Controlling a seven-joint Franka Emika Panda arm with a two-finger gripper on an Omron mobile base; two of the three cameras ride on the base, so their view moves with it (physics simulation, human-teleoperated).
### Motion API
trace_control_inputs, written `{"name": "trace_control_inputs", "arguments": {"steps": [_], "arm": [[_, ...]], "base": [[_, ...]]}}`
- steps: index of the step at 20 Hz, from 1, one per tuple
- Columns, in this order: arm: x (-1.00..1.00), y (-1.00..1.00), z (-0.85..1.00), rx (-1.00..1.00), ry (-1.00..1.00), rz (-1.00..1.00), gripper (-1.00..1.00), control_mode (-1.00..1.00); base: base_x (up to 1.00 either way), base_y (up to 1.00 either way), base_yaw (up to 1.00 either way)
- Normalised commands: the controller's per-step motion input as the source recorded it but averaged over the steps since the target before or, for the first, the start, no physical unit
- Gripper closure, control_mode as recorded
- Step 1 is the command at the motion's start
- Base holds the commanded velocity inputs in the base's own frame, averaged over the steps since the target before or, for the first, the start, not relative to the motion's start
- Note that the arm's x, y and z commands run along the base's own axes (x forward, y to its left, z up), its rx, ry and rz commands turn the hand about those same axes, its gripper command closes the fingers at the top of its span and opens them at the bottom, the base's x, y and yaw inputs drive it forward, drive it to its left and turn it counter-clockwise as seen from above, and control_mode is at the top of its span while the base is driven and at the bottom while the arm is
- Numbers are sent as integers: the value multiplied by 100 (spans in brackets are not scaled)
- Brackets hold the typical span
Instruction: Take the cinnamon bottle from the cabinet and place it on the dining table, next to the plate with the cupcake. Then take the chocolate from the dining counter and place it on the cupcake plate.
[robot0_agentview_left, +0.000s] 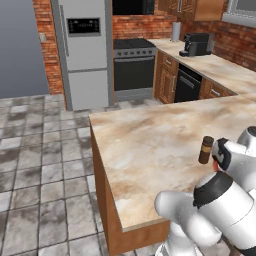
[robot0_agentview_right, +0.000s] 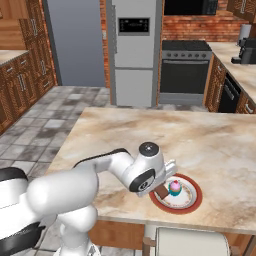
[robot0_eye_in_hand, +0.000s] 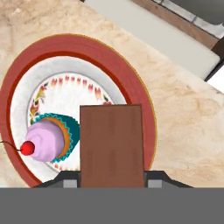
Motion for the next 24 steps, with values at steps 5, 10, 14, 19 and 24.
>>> {"name": "trace_control_inputs", "arguments": {"steps": [5,10,14,19,24], "arm": [[2,0,-44,-9,0,0,100,-100],[2,0,-32,-7,-1,0,100,-100],[7,0,-1,-2,-6,0,100,-100],[24,0,0,0,-7,0,100,-100],[10,-9,2,0,-6,0,100,-100]], "base": [[0,0,0],[0,0,0],[0,0,0],[0,0,0],[0,0,0]]}}
